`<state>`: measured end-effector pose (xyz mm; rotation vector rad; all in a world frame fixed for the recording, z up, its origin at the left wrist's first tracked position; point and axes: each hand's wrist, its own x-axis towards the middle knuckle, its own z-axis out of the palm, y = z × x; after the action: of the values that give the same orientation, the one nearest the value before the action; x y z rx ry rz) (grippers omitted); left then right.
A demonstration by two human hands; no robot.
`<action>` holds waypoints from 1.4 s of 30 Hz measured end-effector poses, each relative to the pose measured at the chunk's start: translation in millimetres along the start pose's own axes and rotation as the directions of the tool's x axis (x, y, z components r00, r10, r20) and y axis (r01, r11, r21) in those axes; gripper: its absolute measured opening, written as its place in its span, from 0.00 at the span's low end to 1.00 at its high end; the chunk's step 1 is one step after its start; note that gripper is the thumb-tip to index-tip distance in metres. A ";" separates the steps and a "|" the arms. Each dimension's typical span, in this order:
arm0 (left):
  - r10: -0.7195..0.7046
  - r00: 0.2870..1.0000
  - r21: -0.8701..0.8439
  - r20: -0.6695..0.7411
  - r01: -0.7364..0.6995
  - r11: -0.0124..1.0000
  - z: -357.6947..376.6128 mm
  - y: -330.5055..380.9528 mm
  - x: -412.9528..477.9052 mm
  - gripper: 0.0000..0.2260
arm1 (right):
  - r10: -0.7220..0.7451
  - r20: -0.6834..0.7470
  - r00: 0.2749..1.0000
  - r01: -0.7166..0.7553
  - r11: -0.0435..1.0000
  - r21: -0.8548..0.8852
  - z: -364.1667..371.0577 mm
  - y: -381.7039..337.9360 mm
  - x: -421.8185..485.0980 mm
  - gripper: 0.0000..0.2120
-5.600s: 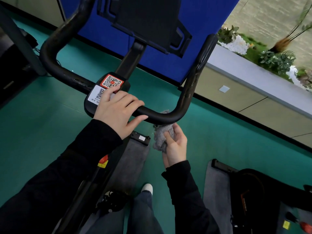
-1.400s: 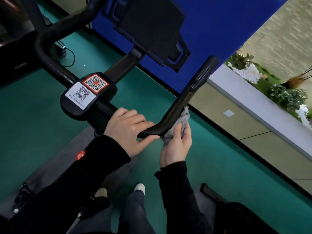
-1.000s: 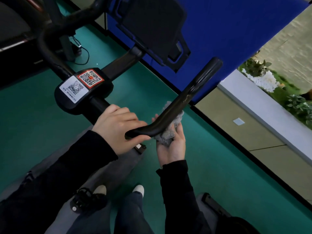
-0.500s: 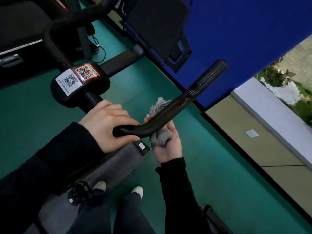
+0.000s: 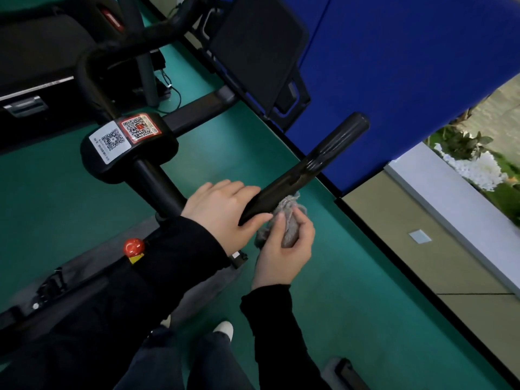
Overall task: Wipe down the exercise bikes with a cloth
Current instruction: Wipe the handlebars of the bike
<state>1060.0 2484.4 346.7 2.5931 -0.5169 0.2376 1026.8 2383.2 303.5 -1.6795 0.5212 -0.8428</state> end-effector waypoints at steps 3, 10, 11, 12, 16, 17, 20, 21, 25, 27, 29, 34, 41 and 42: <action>-0.010 1.000 0.023 -0.020 0.011 1.000 0.1 -0.3 -1.1 0.19 | -0.150 -0.043 0.988 0.145 0.984 -0.098 1.3 -3.0 19.3 0.08; -0.025 1.000 0.023 -0.002 0.025 0.999 -0.3 -1.4 -2.5 0.19 | -0.557 0.170 0.813 0.581 0.792 -0.184 -1.7 -13.4 64.8 0.09; -0.025 1.000 0.023 -0.006 0.025 0.999 -0.5 -1.4 -2.2 0.19 | -0.598 0.277 0.752 0.650 0.742 -0.165 -2.0 -13.3 64.8 0.10; -0.022 1.000 0.026 -0.014 0.022 0.999 -0.6 -1.2 -2.0 0.19 | -0.623 0.379 0.684 0.709 0.691 -0.144 -3.0 -13.3 65.8 0.11; -0.024 0.999 0.020 -0.034 0.025 1.000 -0.7 -0.5 -3.2 0.21 | -0.638 0.559 0.529 0.823 0.547 -0.155 -6.8 -19.0 101.6 0.09; -0.031 0.999 0.014 -0.032 0.031 0.999 0.0 -0.3 -3.1 0.20 | -0.628 0.574 0.525 0.827 0.536 -0.171 -7.3 -21.8 111.1 0.08; -0.037 0.999 0.011 -0.028 0.038 0.999 0.2 -0.2 -3.1 0.20 | -0.574 0.680 0.456 0.839 0.533 -0.114 -6.7 -28.9 118.2 0.08; -0.032 0.999 0.015 -0.024 0.032 0.999 -0.1 0.1 -2.9 0.21 | -0.559 0.724 0.405 0.850 0.522 -0.073 -7.0 -30.4 117.7 0.08; -0.033 0.999 -0.004 -0.008 0.033 0.999 -1.4 -0.5 -3.5 0.22 | -0.520 0.813 0.262 0.906 0.423 -0.021 -7.2 -40.6 136.2 0.06; -0.043 0.999 -0.016 0.011 0.044 0.999 -1.4 -0.3 -3.0 0.21 | -0.493 0.827 0.269 0.920 0.386 -0.070 -4.3 -46.0 144.5 0.06; -0.047 0.999 -0.002 0.004 0.047 0.999 -1.0 -0.6 -3.1 0.22 | -0.428 0.871 0.242 0.920 0.387 -0.065 1.0 -50.0 140.0 0.06; -0.050 0.999 0.011 -0.011 0.050 0.999 0.5 0.0 -3.5 0.17 | -0.150 0.988 0.040 0.924 0.382 0.020 18.2 -71.1 144.5 0.07; -0.071 0.997 -0.021 0.012 0.071 0.997 0.9 -1.1 -4.0 0.20 | 0.023 0.996 0.085 0.958 0.271 -0.088 33.7 -79.6 155.3 0.09; -0.069 0.997 -0.015 0.020 0.069 0.997 0.8 -0.7 -3.4 0.21 | 0.039 0.997 0.063 0.952 0.297 -0.071 33.5 -82.2 152.6 0.09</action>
<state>1057.2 2485.7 344.8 2.5950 -0.4334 0.1842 1143.7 2317.7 418.4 -2.9953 -0.9746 0.2160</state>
